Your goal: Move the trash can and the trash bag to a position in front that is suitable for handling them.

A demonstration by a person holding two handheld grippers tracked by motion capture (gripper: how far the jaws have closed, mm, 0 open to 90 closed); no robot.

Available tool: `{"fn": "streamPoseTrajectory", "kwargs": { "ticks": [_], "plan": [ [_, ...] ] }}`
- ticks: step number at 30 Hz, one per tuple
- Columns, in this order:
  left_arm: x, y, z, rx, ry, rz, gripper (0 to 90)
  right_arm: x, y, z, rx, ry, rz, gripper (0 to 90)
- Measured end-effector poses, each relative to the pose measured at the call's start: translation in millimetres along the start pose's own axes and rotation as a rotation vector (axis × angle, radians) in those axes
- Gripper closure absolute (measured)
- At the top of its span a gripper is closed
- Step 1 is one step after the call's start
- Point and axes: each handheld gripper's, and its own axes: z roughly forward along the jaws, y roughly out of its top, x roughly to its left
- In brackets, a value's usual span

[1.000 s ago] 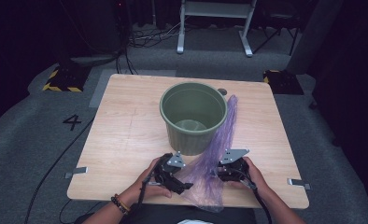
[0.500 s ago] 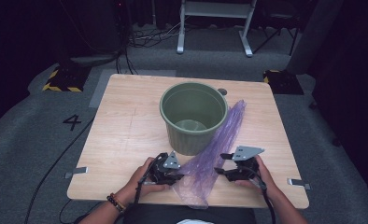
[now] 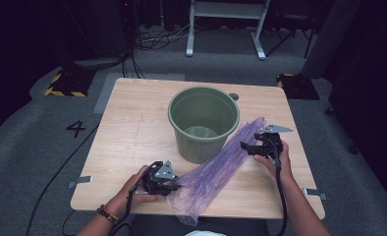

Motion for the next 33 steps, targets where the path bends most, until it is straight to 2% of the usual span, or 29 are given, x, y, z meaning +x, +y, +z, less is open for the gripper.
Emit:
{"fn": "streamPoseTrajectory", "kwargs": {
  "ticks": [3,9,11,13,16,18,19,21,23,25,27,29,30,33],
  "plan": [
    [1.0,-3.4,-2.0,-0.006,-0.007,0.002,65.4,-4.0,-1.4,14.0,0.047,-0.015,0.015,23.5],
    [1.9,-4.9,-1.5,-0.023,-0.004,-0.002,63.9,-4.0,-5.8,30.0,0.120,-0.026,-0.013,35.4],
    [2.6,-4.8,-0.7,-0.025,0.003,-0.007,62.0,-4.2,-7.0,31.6,0.115,-0.025,-0.031,41.7],
    [4.8,-5.0,0.3,-0.027,0.027,-0.043,51.3,-4.0,-7.6,31.2,0.111,-0.048,-0.053,49.0],
    [5.2,-8.3,0.5,-0.031,0.012,-0.047,33.8,-5.6,-9.9,29.7,0.093,-0.050,-0.075,64.1],
    [5.1,-10.4,-1.2,-0.023,0.028,-0.077,20.7,-7.6,-11.5,28.5,0.082,-0.045,-0.076,71.4],
    [6.0,-12.1,-3.9,-0.029,0.035,-0.089,17.5,-8.5,-12.5,27.7,0.077,-0.041,-0.072,74.0],
    [9.5,-15.3,-13.6,-0.074,0.040,-0.110,17.1,-10.2,-13.9,26.3,0.071,-0.039,-0.071,78.5],
    [14.1,-18.0,-25.6,-0.129,0.068,-0.145,16.6,-11.2,-14.9,25.1,0.070,-0.040,-0.075,82.0],
    [20.8,-21.7,-35.8,-0.167,0.116,-0.184,16.4,-12.5,-15.8,24.0,0.067,-0.029,-0.062,84.1],
    [28.3,-26.1,-41.6,-0.162,0.192,-0.215,17.0,-14.0,-16.5,23.2,0.065,-0.018,-0.055,85.7],
    [36.4,-32.3,-43.6,-0.151,0.239,-0.253,17.7,-15.6,-17.2,23.0,0.060,-0.013,-0.045,86.6],
    [40.4,-35.6,-43.6,-0.143,0.256,-0.269,17.7,-16.2,-17.3,23.1,0.057,-0.009,-0.044,87.1],
    [49.4,-43.8,-41.0,-0.120,0.270,-0.310,18.2,-16.8,-17.4,23.4,0.055,-0.009,-0.045,87.6]
  ]
}}
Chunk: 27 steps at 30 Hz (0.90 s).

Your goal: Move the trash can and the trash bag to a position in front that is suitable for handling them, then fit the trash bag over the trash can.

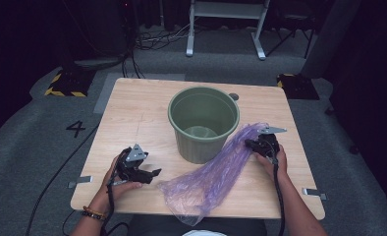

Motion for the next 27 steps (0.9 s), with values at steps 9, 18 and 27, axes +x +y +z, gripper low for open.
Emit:
{"fn": "streamPoseTrajectory", "kwargs": {
  "ticks": [9,18,27],
  "plan": [
    [4.0,-8.1,13.1,0.046,0.003,0.018,15.3,0.4,0.9,-2.6,-0.026,-0.009,-0.002,88.4],
    [3.9,-7.4,13.8,0.048,0.004,0.017,14.9,8.6,7.2,-21.2,-0.117,-0.010,-0.037,89.1],
    [-8.4,9.2,1.5,-0.013,-0.090,-0.010,18.5,25.5,20.3,-52.4,-0.228,-0.017,-0.106,89.2]
  ]
}}
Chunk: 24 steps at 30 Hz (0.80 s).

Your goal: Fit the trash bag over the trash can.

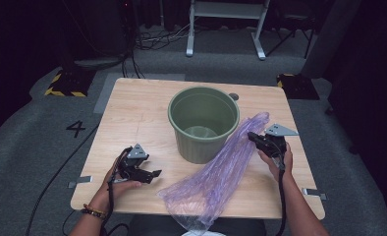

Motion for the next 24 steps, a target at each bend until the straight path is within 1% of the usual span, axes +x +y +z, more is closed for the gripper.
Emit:
{"fn": "streamPoseTrajectory", "kwargs": {
  "ticks": [2,3,5,7,8,9,10,12,15,16,19,21,22,23,24],
  "plan": [
    [-12.1,9.6,-4.3,-0.045,-0.065,0.016,18.5,4.1,3.5,-4.5,-0.015,-0.009,-0.014,89.3],
    [-19.9,15.0,-5.3,-0.054,-0.081,0.032,18.3,6.2,5.5,-6.5,-0.023,-0.008,-0.022,89.3],
    [-37.5,26.2,-5.8,-0.060,-0.125,0.066,16.9,10.6,8.9,-10.5,-0.037,-0.007,-0.033,89.3],
    [-56.1,37.1,-4.2,-0.068,-0.159,0.086,16.6,14.7,12.3,-13.5,-0.045,-0.008,-0.049,89.3],
    [-65.2,41.8,-2.7,-0.069,-0.181,0.101,16.4,16.9,14.0,-15.3,-0.051,-0.015,-0.055,89.3],
    [-74.0,46.1,0.4,-0.060,-0.191,0.114,16.5,18.8,16.0,-17.3,-0.060,-0.022,-0.061,89.3],
    [-82.3,49.9,4.6,-0.048,-0.197,0.118,16.1,20.6,18.1,-19.2,-0.068,-0.021,-0.063,89.3],
    [-97.3,55.9,15.4,-0.019,-0.232,0.142,15.9,24.0,23.1,-23.6,-0.092,-0.030,-0.075,89.3],
    [-116.0,63.8,36.5,0.028,-0.233,0.166,15.8,27.9,31.3,-30.1,-0.137,-0.025,-0.081,89.3],
    [-120.3,65.9,46.4,0.055,-0.236,0.175,15.8,29.4,33.4,-31.8,-0.150,-0.022,-0.080,89.3],
    [-124.0,67.9,65.5,0.114,-0.222,0.177,16.1,34.6,38.6,-36.4,-0.193,-0.002,-0.089,89.3],
    [-124.4,67.6,75.4,0.144,-0.209,0.201,17.4,38.5,41.6,-40.2,-0.221,0.017,-0.105,89.3],
    [-124.1,66.8,79.8,0.158,-0.195,0.203,21.4,40.2,43.3,-42.4,-0.232,0.021,-0.112,89.3],
    [-123.3,66.8,82.2,0.173,-0.178,0.216,30.0,42.0,45.4,-45.5,-0.249,0.029,-0.120,89.3],
    [-122.5,66.5,84.9,0.186,-0.153,0.224,34.0,42.8,46.7,-47.5,-0.258,0.033,-0.126,89.3]
  ]
}}
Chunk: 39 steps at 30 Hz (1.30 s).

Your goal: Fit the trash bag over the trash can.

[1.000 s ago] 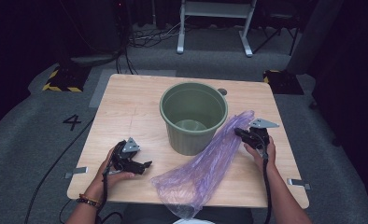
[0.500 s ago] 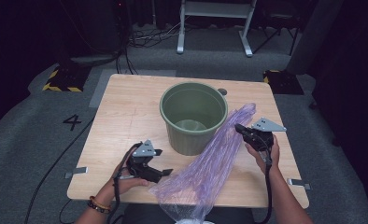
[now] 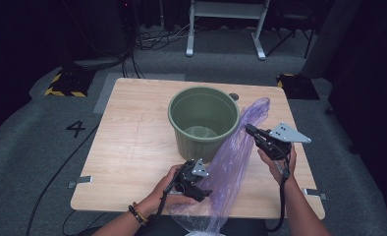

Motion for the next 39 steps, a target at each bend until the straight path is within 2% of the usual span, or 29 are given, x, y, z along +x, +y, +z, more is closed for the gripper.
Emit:
{"fn": "streamPoseTrajectory", "kwargs": {
  "ticks": [1,2,5,8,9,11,13,15,18,19,21,23,24,25,27,28,30,33,36,39],
  "plan": [
    [1.7,-0.5,1.4,0.016,0.010,0.012,41.4,1.1,2.5,-2.0,-0.011,0.007,-0.002,89.3],
    [2.8,-1.3,2.3,0.023,0.024,0.023,52.9,2.1,5.0,-3.9,-0.023,0.015,-0.006,89.3],
    [6.4,-5.0,-1.1,0.024,0.070,0.058,73.2,6.5,12.0,-9.9,-0.062,0.044,-0.018,89.3],
    [11.9,-10.7,-13.6,-0.002,0.099,0.057,85.4,12.7,19.3,-14.8,-0.099,0.081,-0.040,89.3],
    [15.0,-13.7,-20.6,-0.015,0.122,0.056,87.0,14.8,21.9,-16.1,-0.109,0.096,-0.047,89.3],
    [19.1,-19.0,-31.6,-0.043,0.127,0.049,88.1,18.6,27.9,-18.1,-0.130,0.125,-0.060,89.3],
    [22.6,-25.2,-44.6,-0.072,0.152,0.048,88.5,22.2,34.1,-19.0,-0.141,0.155,-0.070,89.3],
    [25.2,-31.9,-58.2,-0.104,0.140,0.045,89.0,25.6,39.9,-18.7,-0.157,0.196,-0.078,89.3],
    [24.8,-40.6,-77.8,-0.158,0.154,0.052,89.3,31.7,50.1,-16.4,-0.169,0.238,-0.113,89.3],
    [23.7,-43.1,-85.2,-0.172,0.171,0.063,89.3,33.7,53.9,-15.1,-0.171,0.249,-0.125,89.3],
    [22.1,-47.0,-97.3,-0.199,0.175,0.074,89.3,36.8,62.4,-10.0,-0.173,0.258,-0.158,89.2],
    [21.4,-48.6,-101.6,-0.215,0.179,0.082,89.3,37.9,68.0,-3.8,-0.166,0.265,-0.175,89.1],
    [19.8,-51.3,-109.5,-0.244,0.189,0.088,89.3,37.9,68.0,-3.8,-0.166,0.265,-0.175,89.1],
    [17.6,-54.4,-118.7,-0.289,0.191,0.114,89.3,37.1,73.1,9.9,-0.130,0.268,-0.184,88.8],
    [14.9,-55.4,-126.5,-0.307,0.212,0.137,89.3,33.3,74.5,21.0,-0.110,0.292,-0.149,88.8],
    [14.1,-55.7,-130.3,-0.320,0.217,0.145,89.3,30.3,75.9,29.5,-0.082,0.311,-0.133,88.6],
    [13.6,-55.5,-135.4,-0.346,0.224,0.150,89.3,26.5,77.4,40.1,-0.056,0.332,-0.114,88.5],
    [12.9,-53.6,-140.7,-0.372,0.233,0.169,89.4,21.7,79.4,56.7,0.022,0.375,-0.071,88.7],
    [13.7,-51.3,-144.4,-0.404,0.225,0.174,89.4,18.1,81.2,71.6,0.113,0.386,-0.036,88.4],
    [13.8,-47.1,-148.5,-0.443,0.227,0.192,89.4,14.8,84.3,81.6,0.180,0.392,-0.009,88.4]
  ]
}}
